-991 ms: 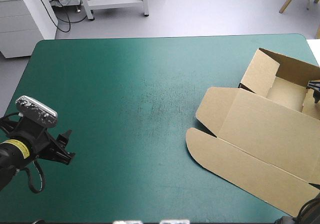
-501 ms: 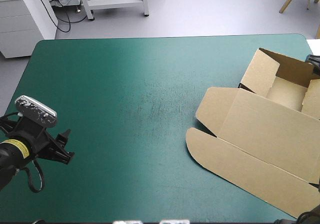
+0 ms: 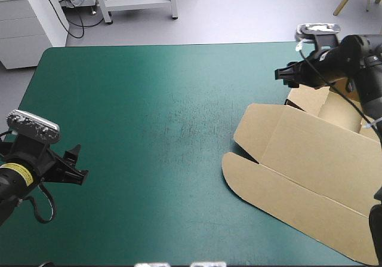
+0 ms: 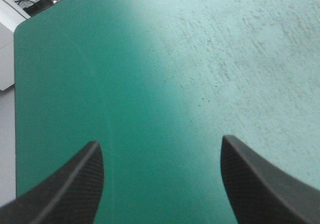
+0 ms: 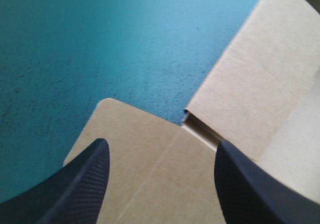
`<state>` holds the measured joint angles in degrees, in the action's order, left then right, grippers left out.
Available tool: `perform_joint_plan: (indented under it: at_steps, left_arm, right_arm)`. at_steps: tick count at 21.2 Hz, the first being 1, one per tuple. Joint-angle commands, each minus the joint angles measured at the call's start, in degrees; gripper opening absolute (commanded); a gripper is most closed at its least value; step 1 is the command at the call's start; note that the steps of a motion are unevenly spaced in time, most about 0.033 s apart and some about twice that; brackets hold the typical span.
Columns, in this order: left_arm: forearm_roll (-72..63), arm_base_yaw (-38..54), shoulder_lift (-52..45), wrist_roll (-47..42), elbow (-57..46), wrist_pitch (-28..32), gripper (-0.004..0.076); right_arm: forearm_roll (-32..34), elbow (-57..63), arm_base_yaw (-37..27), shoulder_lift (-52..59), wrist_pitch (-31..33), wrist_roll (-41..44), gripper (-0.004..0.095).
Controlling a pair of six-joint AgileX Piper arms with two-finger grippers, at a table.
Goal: Fold the box
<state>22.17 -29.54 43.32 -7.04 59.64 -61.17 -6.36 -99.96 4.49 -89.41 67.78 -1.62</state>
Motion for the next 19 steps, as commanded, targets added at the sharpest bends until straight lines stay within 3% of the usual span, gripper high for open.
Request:
perform_joint_plan:
  at_steps: [1,7,10,14,19]
  left_arm:
    - [6.98,-0.39,-0.18,-5.89,1.48,3.56,0.0472]
    - [8.25,-0.39,-0.18,-4.35,-1.24,7.89,0.0467]
    - [5.54,-0.39,-0.49,-4.25,-5.95,9.33,0.0405]
    - [1.26,-0.39,-4.24,-4.25,-12.41,19.07,0.0356]
    - [1.03,-0.39,-5.36,-4.25,-15.06,22.08,0.0356]
  right_arm:
    - [3.18,-1.74,8.08,4.22,-1.60,1.62,0.0545]
    - [8.93,-1.74,23.23,13.35,-2.17,1.62,0.0438]
    - [9.16,2.89,29.00,20.32,-4.24,1.62,0.0401]
    - [9.13,19.44,31.17,32.54,-13.92,1.27,0.0369]
    - [10.24,33.76,31.29,40.01,-21.48,-0.58,0.0340]
